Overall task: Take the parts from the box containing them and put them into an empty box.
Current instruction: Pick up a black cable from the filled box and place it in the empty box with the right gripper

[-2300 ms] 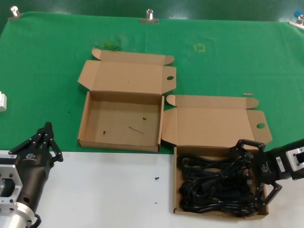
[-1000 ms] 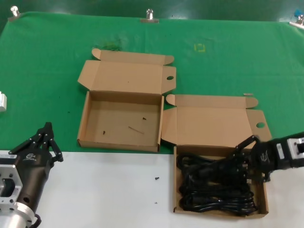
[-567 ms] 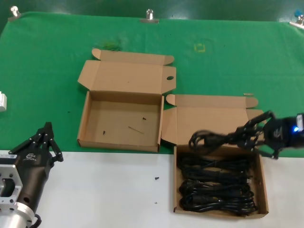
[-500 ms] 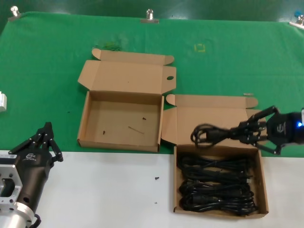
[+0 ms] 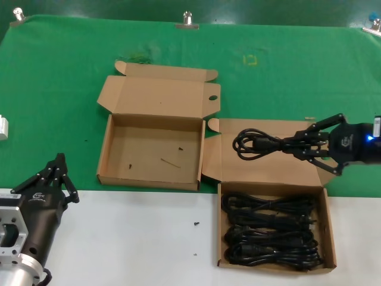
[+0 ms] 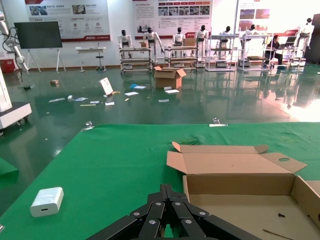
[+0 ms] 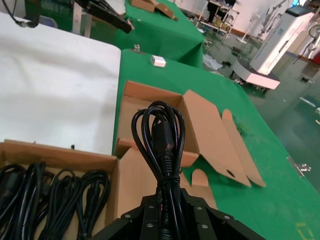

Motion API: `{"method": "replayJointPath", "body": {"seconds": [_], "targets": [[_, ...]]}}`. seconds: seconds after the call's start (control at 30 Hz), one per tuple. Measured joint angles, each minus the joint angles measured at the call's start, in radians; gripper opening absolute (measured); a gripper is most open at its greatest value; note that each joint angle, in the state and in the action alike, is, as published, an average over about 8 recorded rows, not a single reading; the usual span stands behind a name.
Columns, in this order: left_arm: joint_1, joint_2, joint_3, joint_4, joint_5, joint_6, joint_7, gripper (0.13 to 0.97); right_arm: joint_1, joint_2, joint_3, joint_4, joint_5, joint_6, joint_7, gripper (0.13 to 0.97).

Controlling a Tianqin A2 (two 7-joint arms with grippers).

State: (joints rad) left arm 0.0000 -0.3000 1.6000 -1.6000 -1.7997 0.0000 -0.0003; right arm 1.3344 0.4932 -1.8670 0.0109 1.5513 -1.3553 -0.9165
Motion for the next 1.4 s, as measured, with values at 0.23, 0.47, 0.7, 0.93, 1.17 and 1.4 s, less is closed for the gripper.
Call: {"method": "replayJointPath", "body": {"seconds": [0.23,0.47,0.7,0.93,1.17,1.4], "targets": [[0.000,0.000,0.000,0.000,0.000,0.000,0.000,0.139,-0.013,-0.043,0.021,-0.001,0.018,0.035,0.012,0.204],[0.000,0.000,0.000,0.000,0.000,0.000,0.000,0.139,-0.027,-0.095,0.044,-0.003,0.039,0.080,0.042,0.204],[0.000,0.000,0.000,0.000,0.000,0.000,0.000,0.139,-0.042,-0.149,0.058,-0.003,0.052,0.104,0.059,0.204],[0.000,0.000,0.000,0.000,0.000,0.000,0.000,0.139,-0.057,-0.202,0.065,-0.003,0.058,0.104,0.068,0.204],[0.000,0.000,0.000,0.000,0.000,0.000,0.000,0.139,-0.068,-0.253,0.071,-0.002,0.063,0.089,0.090,0.204],[0.000,0.000,0.000,0.000,0.000,0.000,0.000,0.139,-0.074,-0.296,0.078,-0.002,0.069,0.094,0.128,0.204]]}}
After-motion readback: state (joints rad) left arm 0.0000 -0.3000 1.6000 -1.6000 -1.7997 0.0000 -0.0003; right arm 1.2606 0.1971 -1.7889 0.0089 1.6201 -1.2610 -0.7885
